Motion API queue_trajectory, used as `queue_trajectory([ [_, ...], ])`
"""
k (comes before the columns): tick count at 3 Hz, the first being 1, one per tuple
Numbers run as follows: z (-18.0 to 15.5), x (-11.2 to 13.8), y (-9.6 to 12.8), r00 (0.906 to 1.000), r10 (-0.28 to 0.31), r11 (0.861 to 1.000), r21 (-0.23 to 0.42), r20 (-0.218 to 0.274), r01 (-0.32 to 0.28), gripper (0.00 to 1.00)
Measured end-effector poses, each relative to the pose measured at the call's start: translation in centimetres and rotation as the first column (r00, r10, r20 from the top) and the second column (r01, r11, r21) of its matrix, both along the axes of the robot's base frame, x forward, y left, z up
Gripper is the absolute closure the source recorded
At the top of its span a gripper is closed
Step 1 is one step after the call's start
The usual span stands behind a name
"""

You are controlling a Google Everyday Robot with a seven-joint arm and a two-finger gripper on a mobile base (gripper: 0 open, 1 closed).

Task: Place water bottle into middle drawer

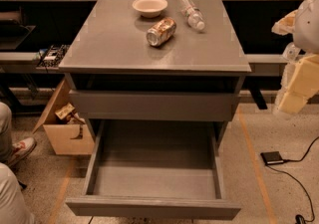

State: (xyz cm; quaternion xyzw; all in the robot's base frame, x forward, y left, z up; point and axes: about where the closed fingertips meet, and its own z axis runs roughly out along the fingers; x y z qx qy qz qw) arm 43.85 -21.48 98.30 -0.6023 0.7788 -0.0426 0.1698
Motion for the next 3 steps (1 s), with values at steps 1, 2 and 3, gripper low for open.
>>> queue_trajectory([
  [1,0.0,0.0,0.0,1.0,0.0,1.0,0.0,0.0,0.0,0.0],
  [2,-0.3,3.2,0.0,0.9997,-0.013,0.999,0.04,0.02,0.012,0.0],
  [3,-0.7,11.2,-0.2,0.989,-0.119,0.981,0.162,0.088,0.104,0.0],
])
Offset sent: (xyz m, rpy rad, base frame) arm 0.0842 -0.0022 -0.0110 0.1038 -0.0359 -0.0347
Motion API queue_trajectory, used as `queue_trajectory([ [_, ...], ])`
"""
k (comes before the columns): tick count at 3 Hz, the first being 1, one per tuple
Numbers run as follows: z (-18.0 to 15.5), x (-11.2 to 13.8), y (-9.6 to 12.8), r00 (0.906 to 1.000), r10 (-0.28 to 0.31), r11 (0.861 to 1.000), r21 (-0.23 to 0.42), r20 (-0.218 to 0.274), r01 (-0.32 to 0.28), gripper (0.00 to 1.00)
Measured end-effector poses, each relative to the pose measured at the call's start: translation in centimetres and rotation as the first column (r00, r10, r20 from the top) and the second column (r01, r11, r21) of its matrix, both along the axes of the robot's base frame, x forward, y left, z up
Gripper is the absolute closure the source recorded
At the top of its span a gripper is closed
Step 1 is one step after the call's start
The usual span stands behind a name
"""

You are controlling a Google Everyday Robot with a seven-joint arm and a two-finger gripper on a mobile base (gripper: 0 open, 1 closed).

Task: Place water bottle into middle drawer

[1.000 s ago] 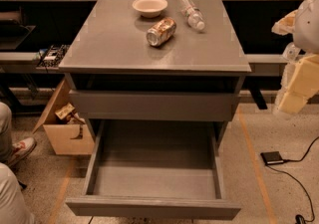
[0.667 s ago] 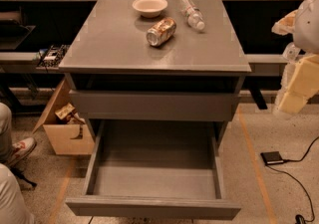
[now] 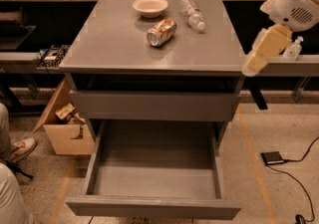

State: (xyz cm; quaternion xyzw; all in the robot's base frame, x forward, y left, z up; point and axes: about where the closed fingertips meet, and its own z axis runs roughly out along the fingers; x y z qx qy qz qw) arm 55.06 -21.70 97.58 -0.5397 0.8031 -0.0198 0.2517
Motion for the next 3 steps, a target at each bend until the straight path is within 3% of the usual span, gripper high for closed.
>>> queue_trajectory([
  [1,-0.5,5.9,0.0,0.9928,-0.103,0.989,0.112,0.061,0.096,0.0],
  [2,-3.3,12.6,1.4,0.9889,-0.136,0.966,0.23,0.059,0.12,0.0],
  [3,-3.3,12.6,1.4,0.9889,-0.136,0.966,0.23,0.059,0.119,0.0],
])
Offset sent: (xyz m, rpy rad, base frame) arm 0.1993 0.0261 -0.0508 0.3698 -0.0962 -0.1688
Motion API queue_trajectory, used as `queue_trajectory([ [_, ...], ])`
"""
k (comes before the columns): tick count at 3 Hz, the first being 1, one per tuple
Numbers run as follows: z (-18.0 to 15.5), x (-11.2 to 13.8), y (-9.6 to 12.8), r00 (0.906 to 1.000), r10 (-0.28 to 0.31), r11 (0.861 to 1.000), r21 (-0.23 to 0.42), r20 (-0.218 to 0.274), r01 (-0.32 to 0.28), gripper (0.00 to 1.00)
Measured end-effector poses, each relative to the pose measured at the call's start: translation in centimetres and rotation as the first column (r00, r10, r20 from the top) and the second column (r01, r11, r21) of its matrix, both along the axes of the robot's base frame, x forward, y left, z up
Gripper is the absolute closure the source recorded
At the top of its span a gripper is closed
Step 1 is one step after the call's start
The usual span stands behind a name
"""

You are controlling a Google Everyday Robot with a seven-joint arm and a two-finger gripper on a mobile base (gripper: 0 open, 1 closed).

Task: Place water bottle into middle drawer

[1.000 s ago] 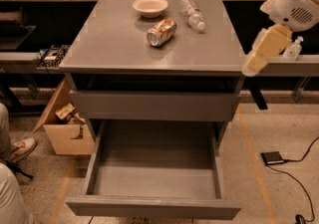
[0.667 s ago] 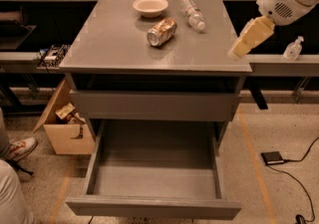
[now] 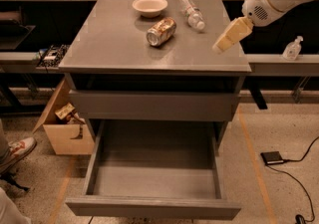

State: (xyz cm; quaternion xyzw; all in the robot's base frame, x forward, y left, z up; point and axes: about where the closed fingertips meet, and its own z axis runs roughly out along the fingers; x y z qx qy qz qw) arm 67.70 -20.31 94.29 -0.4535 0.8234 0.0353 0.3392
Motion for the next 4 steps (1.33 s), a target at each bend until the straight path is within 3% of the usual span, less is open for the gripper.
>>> queue_trajectory([
  [1,-0.9,1.0,-0.3,0.9991,-0.038,0.999,0.019,0.02,0.037,0.0],
  [2,-3.0,4.2,-2.5,0.9865,-0.153,0.984,0.107,0.059,0.146,0.0],
  [3,-4.3,8.3,-4.3,0.9609,-0.254,0.953,0.199,0.111,0.229,0.0],
  [4,-5.1,12.8,-5.1,0.9356,-0.319,0.927,0.255,0.152,0.274,0.0],
])
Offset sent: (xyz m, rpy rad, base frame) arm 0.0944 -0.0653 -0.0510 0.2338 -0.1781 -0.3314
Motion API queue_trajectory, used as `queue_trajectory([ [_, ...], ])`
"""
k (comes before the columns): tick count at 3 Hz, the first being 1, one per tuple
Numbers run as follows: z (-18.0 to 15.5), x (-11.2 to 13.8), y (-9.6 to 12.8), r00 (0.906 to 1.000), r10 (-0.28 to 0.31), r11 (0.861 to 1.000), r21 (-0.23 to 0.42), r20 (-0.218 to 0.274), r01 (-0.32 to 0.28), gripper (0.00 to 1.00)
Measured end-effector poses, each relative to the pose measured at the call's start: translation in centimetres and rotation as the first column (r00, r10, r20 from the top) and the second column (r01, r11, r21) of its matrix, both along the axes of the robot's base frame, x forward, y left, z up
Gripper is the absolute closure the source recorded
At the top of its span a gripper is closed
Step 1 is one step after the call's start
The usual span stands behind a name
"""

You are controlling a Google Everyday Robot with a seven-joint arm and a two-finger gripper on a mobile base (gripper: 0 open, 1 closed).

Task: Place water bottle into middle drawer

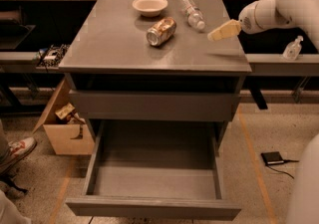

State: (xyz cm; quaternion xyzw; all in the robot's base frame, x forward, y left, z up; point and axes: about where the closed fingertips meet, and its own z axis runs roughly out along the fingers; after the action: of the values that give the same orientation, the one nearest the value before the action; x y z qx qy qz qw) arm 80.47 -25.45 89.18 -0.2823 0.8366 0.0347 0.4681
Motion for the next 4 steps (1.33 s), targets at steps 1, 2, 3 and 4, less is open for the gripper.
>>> queue_trajectory([
  [1,-0.1,3.6,0.2,0.9984,-0.036,0.999,0.041,0.044,0.035,0.0],
  [2,-0.1,6.7,1.2,0.996,-0.064,0.994,0.093,0.063,0.057,0.0],
  [3,0.1,8.6,3.1,0.9953,-0.079,0.985,0.156,0.056,0.069,0.0],
  [4,-0.3,10.1,4.9,0.9941,-0.101,0.982,0.162,0.039,0.093,0.0],
])
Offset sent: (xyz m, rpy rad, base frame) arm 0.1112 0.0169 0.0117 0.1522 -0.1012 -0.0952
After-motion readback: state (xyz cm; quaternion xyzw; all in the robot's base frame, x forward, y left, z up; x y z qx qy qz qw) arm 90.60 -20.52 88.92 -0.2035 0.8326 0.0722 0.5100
